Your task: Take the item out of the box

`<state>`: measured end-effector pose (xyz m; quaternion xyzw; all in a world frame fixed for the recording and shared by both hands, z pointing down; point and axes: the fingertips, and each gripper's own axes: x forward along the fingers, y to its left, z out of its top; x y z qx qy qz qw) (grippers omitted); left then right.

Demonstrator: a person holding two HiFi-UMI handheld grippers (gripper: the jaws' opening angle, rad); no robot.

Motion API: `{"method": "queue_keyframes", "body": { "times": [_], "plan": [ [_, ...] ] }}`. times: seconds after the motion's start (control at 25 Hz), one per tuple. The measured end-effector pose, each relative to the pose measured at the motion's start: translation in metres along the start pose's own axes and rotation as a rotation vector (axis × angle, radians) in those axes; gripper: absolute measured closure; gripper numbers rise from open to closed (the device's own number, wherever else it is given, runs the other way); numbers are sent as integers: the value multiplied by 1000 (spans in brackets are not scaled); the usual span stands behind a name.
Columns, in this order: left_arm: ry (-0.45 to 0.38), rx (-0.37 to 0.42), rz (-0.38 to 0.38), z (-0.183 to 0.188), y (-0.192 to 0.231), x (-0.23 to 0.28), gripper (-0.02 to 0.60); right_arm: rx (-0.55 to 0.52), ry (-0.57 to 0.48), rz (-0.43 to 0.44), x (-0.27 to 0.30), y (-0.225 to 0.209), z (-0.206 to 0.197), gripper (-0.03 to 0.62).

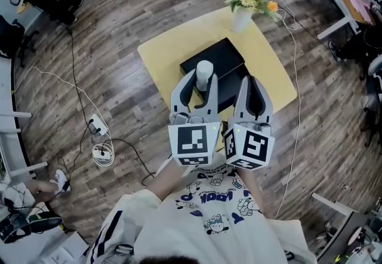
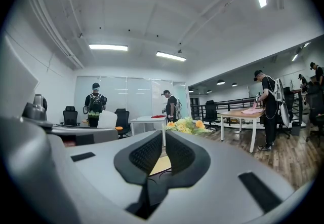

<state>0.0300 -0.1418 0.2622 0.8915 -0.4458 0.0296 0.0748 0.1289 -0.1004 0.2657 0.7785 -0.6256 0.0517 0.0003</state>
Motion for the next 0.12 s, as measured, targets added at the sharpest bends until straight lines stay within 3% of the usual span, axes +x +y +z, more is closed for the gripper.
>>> {"method": "queue_keyframes", "body": {
  "times": [0.12],
  "plan": [
    [1,4,1,0,0,3,440,-1,1,1,2,-1,0,551]
  ]
}}
